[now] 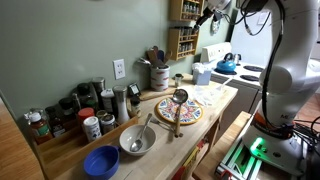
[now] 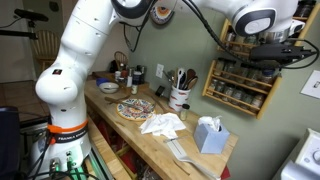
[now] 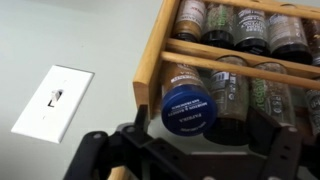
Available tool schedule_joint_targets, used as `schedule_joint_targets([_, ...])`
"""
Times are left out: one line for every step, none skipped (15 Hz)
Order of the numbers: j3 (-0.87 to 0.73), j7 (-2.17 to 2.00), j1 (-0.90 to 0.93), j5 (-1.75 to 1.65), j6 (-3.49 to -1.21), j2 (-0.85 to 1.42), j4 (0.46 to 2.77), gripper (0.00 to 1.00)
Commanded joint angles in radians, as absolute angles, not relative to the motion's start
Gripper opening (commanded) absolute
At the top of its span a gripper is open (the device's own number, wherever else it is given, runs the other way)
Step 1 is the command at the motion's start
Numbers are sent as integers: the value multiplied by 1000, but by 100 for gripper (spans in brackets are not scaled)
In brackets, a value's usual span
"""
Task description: Move a bottle from the bottom rack to the counter
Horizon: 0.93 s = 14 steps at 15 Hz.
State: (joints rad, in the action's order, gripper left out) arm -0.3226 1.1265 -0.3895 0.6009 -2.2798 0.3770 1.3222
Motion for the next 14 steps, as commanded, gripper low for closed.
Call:
schedule_joint_targets([-331, 1129, -375, 573, -2321, 376, 1351, 100])
schedule_joint_targets([-330, 1128, -374, 574, -2327, 379, 1351, 100])
schedule_joint_targets([-330, 1127, -373, 575, -2331, 382, 1352, 100])
schedule_joint_targets([-330, 1126, -371, 575, -2337, 384, 1352, 100])
schedule_joint_targets([-331, 1124, -369, 573, -2345, 387, 1353, 100])
schedule_joint_targets([-332, 1122, -366, 571, -2355, 390, 1353, 100])
schedule_joint_targets([-334, 1120, -364, 569, -2368, 393, 1354, 100])
schedule_joint_targets([-335, 1120, -363, 569, -2379, 396, 1354, 100])
schedule_joint_targets([-336, 1118, -361, 567, -2392, 399, 1356, 100])
schedule_joint_targets([-336, 1118, -360, 566, -2404, 401, 1358, 100])
schedule_joint_targets([-336, 1120, -359, 565, -2419, 402, 1362, 94])
schedule_joint_targets([-337, 1119, -358, 563, -2428, 404, 1365, 84])
schedule_joint_targets([-336, 1121, -358, 563, -2438, 405, 1368, 68])
schedule_joint_targets([-336, 1122, -358, 562, -2446, 406, 1370, 57])
